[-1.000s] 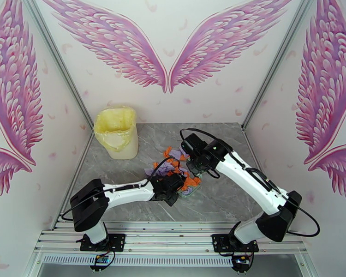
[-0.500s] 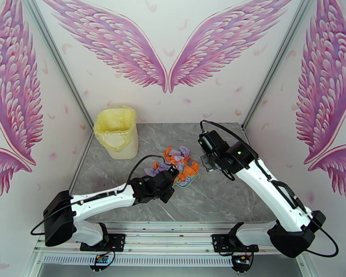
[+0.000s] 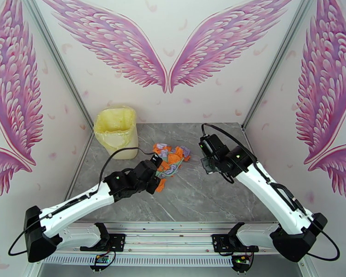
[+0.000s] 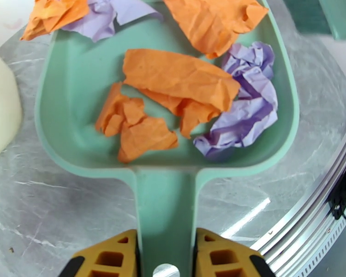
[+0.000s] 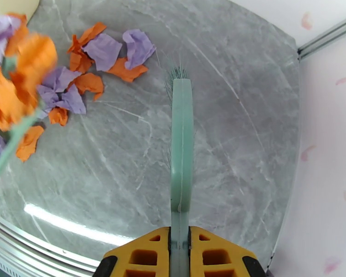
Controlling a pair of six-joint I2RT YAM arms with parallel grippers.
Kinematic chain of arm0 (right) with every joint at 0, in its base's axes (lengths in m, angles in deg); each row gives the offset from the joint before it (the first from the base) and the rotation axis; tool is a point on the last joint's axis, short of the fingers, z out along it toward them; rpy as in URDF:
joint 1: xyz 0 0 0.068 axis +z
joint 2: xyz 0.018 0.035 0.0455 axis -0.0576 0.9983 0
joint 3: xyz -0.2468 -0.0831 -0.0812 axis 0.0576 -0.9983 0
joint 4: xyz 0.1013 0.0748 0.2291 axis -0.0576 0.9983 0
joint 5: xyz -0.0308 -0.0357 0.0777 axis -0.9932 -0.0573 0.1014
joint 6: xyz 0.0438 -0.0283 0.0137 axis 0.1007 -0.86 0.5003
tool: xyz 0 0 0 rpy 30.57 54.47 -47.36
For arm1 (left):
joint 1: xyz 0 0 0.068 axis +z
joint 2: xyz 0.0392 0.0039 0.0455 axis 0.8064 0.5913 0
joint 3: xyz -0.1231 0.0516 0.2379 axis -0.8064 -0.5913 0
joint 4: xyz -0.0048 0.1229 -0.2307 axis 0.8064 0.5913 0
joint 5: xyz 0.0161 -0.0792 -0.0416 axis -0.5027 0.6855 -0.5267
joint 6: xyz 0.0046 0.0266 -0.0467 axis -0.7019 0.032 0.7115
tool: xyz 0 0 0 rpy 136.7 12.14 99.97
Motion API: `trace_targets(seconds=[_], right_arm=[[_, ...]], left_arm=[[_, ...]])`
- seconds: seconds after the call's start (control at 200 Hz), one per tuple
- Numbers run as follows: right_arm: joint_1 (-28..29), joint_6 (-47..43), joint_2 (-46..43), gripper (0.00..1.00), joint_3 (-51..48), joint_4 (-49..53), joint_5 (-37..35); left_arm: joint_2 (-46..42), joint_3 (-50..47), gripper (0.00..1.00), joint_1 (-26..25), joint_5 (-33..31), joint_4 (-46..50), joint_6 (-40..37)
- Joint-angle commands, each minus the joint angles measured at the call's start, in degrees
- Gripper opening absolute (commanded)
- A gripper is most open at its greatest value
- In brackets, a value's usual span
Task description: Sweep away the paper scraps from the table
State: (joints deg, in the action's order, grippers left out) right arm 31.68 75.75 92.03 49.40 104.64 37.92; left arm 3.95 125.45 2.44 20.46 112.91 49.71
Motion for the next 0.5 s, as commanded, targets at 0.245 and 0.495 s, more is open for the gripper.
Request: trace_targets(seconds=[0.245,0.495], right_arm=[[-0.27,0.76,-2.64,0.00,-6.77,-5.37,3.34],[-0.32,0.23,-3.03,0.00,-8.51,-6.70,5.07]], left_arm=[[-6.09,11.29,0.00,12.04,-0.23,12.08,-5.06],[-2.16,21.46,0.00,23.02,5.56,17.42,-7.96]])
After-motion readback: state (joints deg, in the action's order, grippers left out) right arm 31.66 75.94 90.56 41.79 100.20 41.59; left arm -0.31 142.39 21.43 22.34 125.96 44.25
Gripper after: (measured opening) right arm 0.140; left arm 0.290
